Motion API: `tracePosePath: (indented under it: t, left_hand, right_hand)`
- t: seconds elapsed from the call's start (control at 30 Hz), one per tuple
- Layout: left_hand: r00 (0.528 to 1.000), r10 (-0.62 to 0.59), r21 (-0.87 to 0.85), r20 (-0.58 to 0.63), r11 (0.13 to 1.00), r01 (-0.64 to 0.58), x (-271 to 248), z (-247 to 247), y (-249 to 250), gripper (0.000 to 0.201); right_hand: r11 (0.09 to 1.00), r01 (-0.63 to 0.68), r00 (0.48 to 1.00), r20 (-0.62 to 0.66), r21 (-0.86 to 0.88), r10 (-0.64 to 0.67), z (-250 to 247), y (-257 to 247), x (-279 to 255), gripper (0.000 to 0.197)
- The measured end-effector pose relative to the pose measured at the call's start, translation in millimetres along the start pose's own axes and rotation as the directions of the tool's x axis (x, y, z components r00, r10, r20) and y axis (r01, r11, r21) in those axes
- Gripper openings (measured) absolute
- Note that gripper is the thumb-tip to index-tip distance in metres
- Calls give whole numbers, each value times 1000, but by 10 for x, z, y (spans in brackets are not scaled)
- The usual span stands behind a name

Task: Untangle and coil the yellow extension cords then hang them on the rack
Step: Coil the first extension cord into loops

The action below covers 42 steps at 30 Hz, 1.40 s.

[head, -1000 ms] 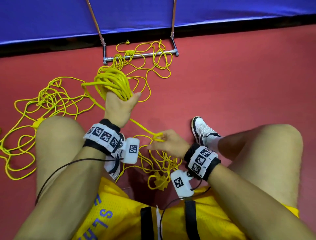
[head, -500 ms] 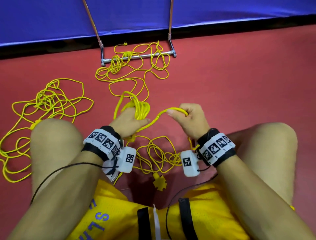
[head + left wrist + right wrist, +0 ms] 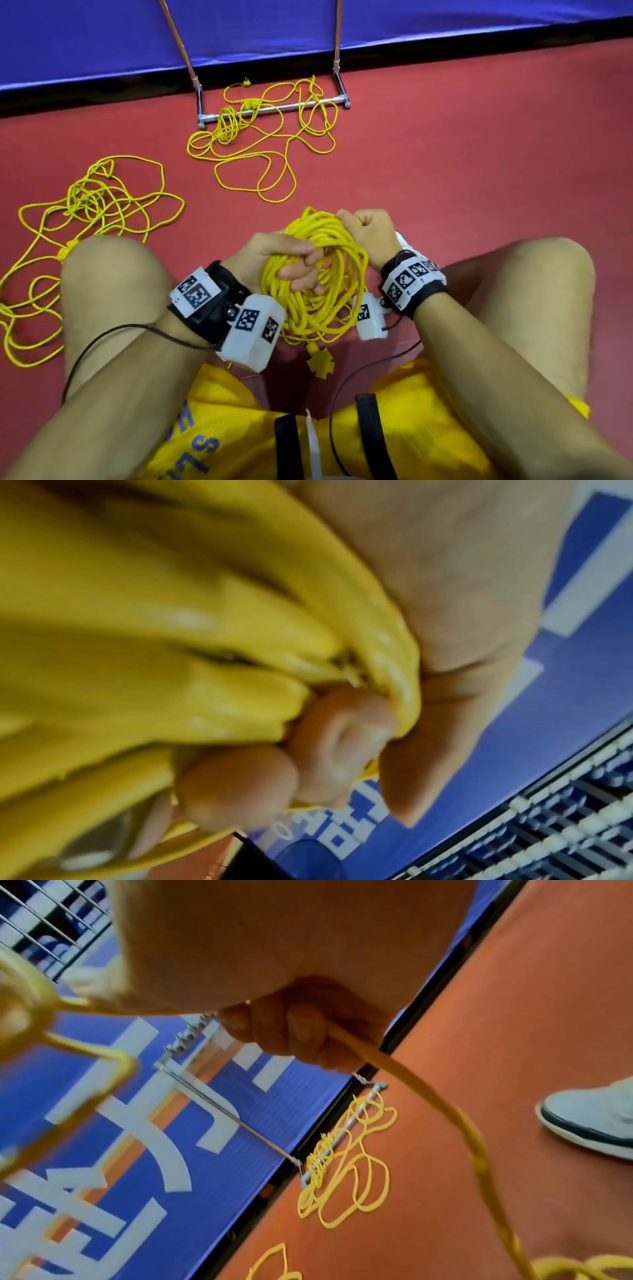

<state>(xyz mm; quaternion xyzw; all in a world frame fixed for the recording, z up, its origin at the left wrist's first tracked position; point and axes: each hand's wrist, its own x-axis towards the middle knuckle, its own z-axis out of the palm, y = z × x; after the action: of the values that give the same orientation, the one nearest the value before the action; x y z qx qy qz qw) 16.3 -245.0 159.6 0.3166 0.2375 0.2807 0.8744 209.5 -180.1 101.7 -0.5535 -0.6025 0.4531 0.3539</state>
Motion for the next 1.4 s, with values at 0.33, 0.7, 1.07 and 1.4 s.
tracePosePath:
  t: [0.33, 0.7, 1.07, 1.4]
  left_hand:
    - [738, 513, -166, -437, 761, -628, -176, -352, 498, 25]
    - [367, 800, 880, -474, 441, 174, 64, -583, 203, 57]
    - [877, 289, 897, -385, 339, 282, 184, -331, -41, 63]
    - [548, 311, 528, -777, 795, 297, 80, -601, 105, 26]
  right_hand:
    - [889, -254, 777, 466, -382, 423, 353, 526, -323, 49]
    - [583, 476, 819, 573, -658, -22, 411, 77, -472, 14]
    - [337, 620, 650, 224, -709, -726, 152, -147, -343, 21]
    - [629, 498, 824, 100, -597, -558, -2, 42, -110, 45]
